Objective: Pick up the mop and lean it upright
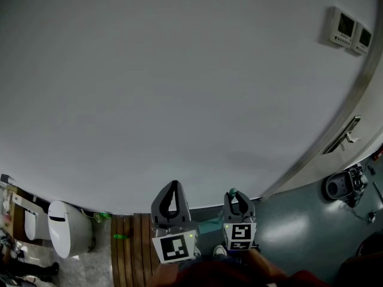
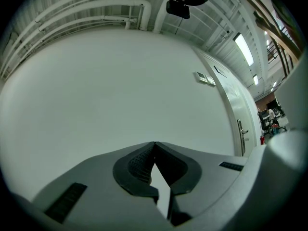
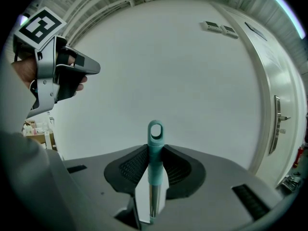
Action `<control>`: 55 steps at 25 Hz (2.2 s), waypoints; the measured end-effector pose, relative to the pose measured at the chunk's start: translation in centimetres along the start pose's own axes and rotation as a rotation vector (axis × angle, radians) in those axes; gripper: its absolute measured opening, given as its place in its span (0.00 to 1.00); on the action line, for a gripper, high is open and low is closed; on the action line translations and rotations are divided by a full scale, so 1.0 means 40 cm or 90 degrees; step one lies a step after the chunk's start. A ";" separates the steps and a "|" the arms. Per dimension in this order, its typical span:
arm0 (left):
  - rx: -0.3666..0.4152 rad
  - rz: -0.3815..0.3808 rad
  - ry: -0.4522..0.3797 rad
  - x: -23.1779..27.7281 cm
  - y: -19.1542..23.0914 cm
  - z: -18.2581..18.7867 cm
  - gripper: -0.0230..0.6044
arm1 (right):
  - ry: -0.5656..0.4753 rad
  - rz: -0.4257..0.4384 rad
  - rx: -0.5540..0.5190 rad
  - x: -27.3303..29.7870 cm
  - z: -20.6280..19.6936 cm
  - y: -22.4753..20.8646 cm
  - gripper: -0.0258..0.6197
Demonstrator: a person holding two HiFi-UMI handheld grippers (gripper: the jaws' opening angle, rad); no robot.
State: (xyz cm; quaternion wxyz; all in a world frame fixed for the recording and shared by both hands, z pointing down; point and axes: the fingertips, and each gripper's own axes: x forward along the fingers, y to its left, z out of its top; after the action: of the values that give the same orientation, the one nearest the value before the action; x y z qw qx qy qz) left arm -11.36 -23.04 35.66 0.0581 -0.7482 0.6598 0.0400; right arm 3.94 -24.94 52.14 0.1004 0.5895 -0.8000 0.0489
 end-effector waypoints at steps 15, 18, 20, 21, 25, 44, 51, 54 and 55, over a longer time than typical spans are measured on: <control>0.003 0.002 0.005 -0.004 -0.004 -0.005 0.06 | -0.001 -0.023 -0.003 0.141 0.014 -0.039 0.20; 0.003 0.006 0.006 -0.005 -0.001 -0.004 0.06 | 0.005 -0.025 -0.005 0.177 0.017 -0.047 0.21; 0.004 0.008 0.004 -0.008 0.000 -0.002 0.06 | 0.008 -0.026 -0.008 0.199 0.020 -0.049 0.21; 0.005 0.008 0.003 -0.009 0.001 -0.001 0.06 | 0.010 -0.026 -0.010 0.210 0.022 -0.050 0.21; 0.005 0.011 0.004 -0.007 0.003 0.000 0.06 | 0.018 -0.027 -0.014 0.249 0.025 -0.055 0.21; 0.010 0.012 -0.002 -0.012 0.017 0.009 0.06 | 0.011 -0.036 -0.032 0.292 0.040 -0.051 0.32; 0.011 0.012 -0.001 -0.012 0.017 0.005 0.06 | 0.004 -0.034 -0.027 0.289 0.056 -0.049 0.34; 0.008 0.014 -0.002 -0.015 0.020 0.006 0.06 | 0.003 -0.034 -0.027 0.283 0.054 -0.046 0.34; 0.007 0.015 -0.001 -0.016 0.020 0.006 0.06 | 0.005 -0.034 -0.026 0.280 0.052 -0.046 0.34</control>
State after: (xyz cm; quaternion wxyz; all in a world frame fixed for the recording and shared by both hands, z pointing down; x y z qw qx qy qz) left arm -12.23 -22.49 35.50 0.0628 -0.7400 0.6686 0.0376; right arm 2.27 -36.34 52.48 0.1169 0.6086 -0.7842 0.0320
